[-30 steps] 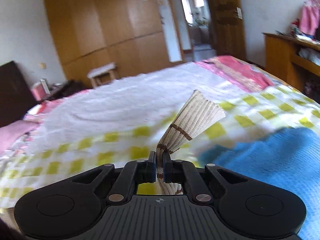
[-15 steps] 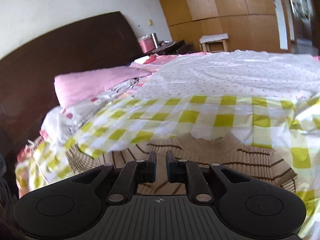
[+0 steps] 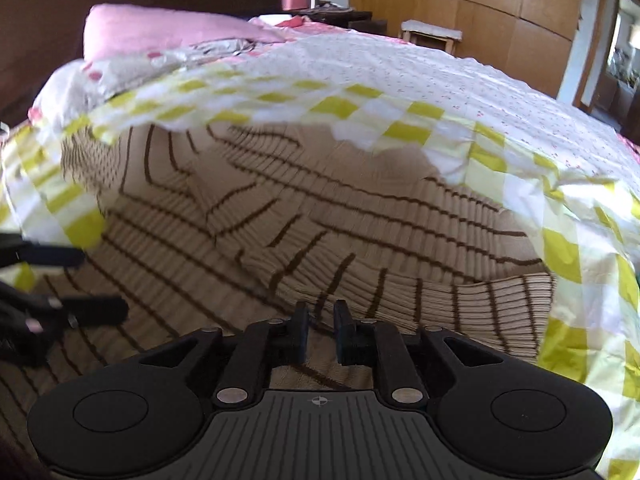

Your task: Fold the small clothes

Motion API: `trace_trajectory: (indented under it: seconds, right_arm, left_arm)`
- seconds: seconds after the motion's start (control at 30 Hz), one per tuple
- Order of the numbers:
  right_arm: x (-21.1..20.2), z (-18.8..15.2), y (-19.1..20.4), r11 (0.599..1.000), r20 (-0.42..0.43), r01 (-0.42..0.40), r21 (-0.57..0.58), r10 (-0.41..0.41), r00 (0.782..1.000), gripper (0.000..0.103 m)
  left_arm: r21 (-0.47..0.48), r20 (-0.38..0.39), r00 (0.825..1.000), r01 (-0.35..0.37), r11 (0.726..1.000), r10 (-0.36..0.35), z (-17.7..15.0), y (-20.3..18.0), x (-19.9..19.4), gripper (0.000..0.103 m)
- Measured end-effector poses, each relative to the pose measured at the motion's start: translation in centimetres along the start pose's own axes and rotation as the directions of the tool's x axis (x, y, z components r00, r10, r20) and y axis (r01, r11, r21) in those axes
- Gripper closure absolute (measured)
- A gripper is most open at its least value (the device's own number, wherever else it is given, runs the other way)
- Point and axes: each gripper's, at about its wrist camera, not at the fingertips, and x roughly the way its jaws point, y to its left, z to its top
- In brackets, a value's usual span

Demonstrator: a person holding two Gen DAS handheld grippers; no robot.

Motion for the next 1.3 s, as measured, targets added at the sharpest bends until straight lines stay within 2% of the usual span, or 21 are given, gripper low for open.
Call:
trace_trajectory:
  seconds: [0.07, 0.2, 0.27, 0.33, 0.47, 0.57, 0.73, 0.83, 0.93, 1.03, 1.1, 1.17, 1.2, 1.23, 1.3]
  right_arm:
    - [0.5, -0.3, 0.8, 0.999, 0.007, 0.017, -0.037, -0.017, 1.0, 0.081]
    - [0.4, -0.5, 1.7, 0.998, 0.02, 0.031, -0.05, -0.03, 0.999, 0.082]
    - [0.5, -0.7, 1.9, 0.999, 0.008, -0.006, -0.049, 0.006, 1.0, 0.087]
    - [0.6, -0.9, 2.4, 0.998, 0.0, -0.019, -0.058, 0.019, 1.0, 0.087]
    - [-0.3, -0.5, 2.5, 0.998, 0.055, -0.031, -0.054, 0.034, 0.998, 0.084]
    - [-0.4, 0.3, 3.2, 0.994, 0.095, -0.019, -0.111, 0.029, 0.995, 0.084]
    - [1.3, 2.5, 4.8, 0.984, 0.11, -0.038, -0.177, 0.058, 0.992, 0.084]
    - [2.6, 3.6, 5.7, 0.977, 0.114, -0.065, -0.202, 0.09, 0.989, 0.077]
    - [4.0, 4.4, 6.6, 0.966, 0.086, -0.09, -0.241, 0.114, 0.99, 0.077]
    - [5.5, 5.0, 7.4, 0.961, 0.072, -0.064, -0.269, 0.086, 0.994, 0.077]
    - [6.2, 5.4, 7.4, 0.967, 0.065, -0.061, -0.249, 0.079, 0.995, 0.077]
    - [6.6, 5.9, 7.0, 0.974, 0.057, -0.066, -0.214, 0.08, 0.995, 0.089]
    - [6.6, 6.1, 6.9, 0.977, 0.058, -0.069, -0.201, 0.082, 0.995, 0.09]
    - [6.4, 6.2, 6.7, 0.979, 0.063, -0.082, -0.185, 0.095, 0.993, 0.099]
    - [5.7, 6.6, 6.6, 0.98, 0.089, -0.114, -0.161, 0.13, 0.988, 0.101]
  left_arm:
    - [-0.014, -0.004, 1.0, -0.001, 1.0, 0.001, 0.1, 0.4, 0.2, 0.007]
    - [-0.041, -0.004, 1.0, -0.011, 0.999, 0.01, 0.3, 1.1, 0.4, 0.007]
    - [-0.052, -0.002, 1.0, -0.016, 0.999, 0.016, 0.4, 1.4, 0.4, 0.007]
    - [-0.063, 0.0, 1.0, -0.019, 0.998, 0.019, 0.4, 1.6, 0.4, 0.007]
    - [-0.07, 0.013, 1.0, -0.024, 0.997, 0.025, 0.5, 2.0, 0.2, 0.007]
    - [-0.071, 0.022, 0.999, -0.031, 0.997, 0.033, 0.6, 2.3, 0.0, 0.007]
    - [-0.084, 0.032, 0.999, -0.038, 0.996, 0.04, 0.9, 2.9, -0.2, 0.007]
    - [-0.09, 0.036, 0.998, -0.041, 0.995, 0.045, 1.0, 3.2, -0.3, 0.007]
    - [-0.089, 0.037, 0.998, -0.05, 0.995, 0.053, 1.0, 3.5, -0.4, 0.007]
    - [-0.087, 0.032, 0.998, -0.049, 0.995, 0.052, 1.0, 3.7, -0.4, 0.007]
    - [-0.085, 0.032, 0.998, -0.05, 0.995, 0.053, 1.0, 3.7, -0.3, 0.007]
    - [-0.084, 0.035, 0.998, -0.051, 0.995, 0.054, 1.0, 3.7, -0.4, 0.007]
    - [-0.085, 0.036, 0.998, -0.052, 0.995, 0.055, 1.0, 3.7, -0.4, 0.007]
    - [-0.086, 0.037, 0.998, -0.051, 0.995, 0.055, 1.0, 3.8, -0.5, 0.007]
    - [-0.091, 0.039, 0.998, -0.049, 0.995, 0.053, 1.0, 3.9, -0.5, 0.007]
